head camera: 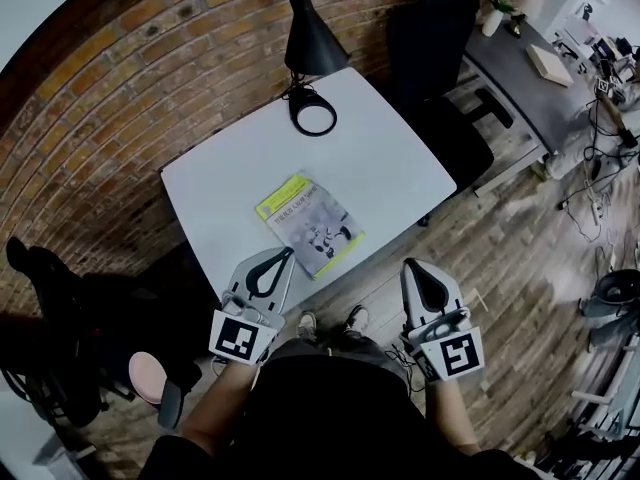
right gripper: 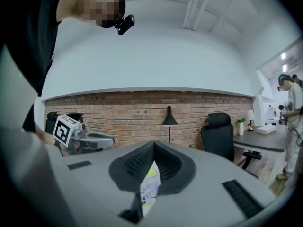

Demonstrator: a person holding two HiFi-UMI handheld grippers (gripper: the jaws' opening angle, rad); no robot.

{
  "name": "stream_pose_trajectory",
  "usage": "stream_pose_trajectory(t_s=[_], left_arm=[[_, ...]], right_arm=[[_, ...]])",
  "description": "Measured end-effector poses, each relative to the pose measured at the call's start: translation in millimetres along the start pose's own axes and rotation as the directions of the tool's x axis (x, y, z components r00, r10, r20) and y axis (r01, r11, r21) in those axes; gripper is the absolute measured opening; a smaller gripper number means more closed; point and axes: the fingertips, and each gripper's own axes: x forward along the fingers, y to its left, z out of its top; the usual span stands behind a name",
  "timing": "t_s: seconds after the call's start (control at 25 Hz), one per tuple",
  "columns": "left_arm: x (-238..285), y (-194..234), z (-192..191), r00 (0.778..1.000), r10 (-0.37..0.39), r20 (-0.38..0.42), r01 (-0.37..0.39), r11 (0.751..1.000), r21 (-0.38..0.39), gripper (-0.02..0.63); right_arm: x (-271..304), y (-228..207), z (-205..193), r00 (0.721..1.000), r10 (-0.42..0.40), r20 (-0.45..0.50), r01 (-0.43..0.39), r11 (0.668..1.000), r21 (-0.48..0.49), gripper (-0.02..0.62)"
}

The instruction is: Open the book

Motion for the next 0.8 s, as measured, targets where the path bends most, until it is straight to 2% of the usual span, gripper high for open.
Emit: stream_pose_trajectory(t_s=[0.4, 0.8], left_arm=[[20.2, -4.8, 1.1, 0.995, 0.090, -0.033, -0.089, 0.996, 0.025, 0.028], [55.0, -25.7, -50.3, 0.992, 0.062, -0.111, -0.055, 0.996, 0.068, 0.029]], right_arm=[[5.3, -37.5, 2.6, 0.998, 0.065, 0.000, -0.065, 0.998, -0.019, 0.014], [9.3, -50.0, -5.3, 0.994, 0.110, -0.003, -0.110, 0.994, 0.000, 0.014]])
